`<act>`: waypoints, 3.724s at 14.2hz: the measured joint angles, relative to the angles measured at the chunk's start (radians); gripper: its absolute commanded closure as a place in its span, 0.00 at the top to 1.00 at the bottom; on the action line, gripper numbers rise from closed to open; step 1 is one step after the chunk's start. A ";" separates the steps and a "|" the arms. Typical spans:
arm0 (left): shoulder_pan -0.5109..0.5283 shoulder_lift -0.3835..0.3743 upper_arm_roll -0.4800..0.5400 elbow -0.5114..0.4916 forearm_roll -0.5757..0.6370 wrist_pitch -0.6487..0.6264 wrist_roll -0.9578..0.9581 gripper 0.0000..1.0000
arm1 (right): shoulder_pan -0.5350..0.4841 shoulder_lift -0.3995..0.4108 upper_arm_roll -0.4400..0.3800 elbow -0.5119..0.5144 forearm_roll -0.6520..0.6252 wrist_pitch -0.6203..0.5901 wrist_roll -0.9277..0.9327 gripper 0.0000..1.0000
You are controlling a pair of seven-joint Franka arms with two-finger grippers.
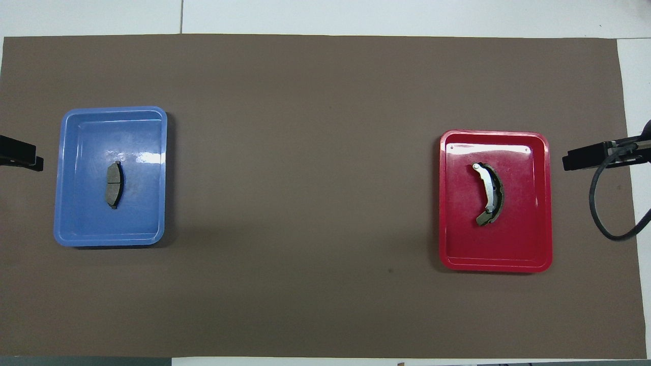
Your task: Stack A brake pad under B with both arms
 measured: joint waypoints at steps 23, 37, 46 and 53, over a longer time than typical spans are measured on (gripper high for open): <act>0.000 0.000 0.000 0.000 0.000 0.001 -0.005 1.00 | -0.006 0.000 0.001 0.000 0.000 -0.001 0.000 1.00; 0.011 0.031 0.001 -0.343 0.000 0.485 0.075 0.99 | 0.022 0.000 0.004 -0.001 0.000 -0.001 0.000 1.00; 0.030 0.152 0.002 -0.559 0.000 0.799 0.103 0.98 | 0.022 0.000 0.004 -0.001 0.000 -0.001 0.000 1.00; 0.043 0.155 0.002 -0.649 0.000 0.892 0.104 0.54 | 0.022 0.000 0.004 -0.001 0.000 -0.001 0.000 1.00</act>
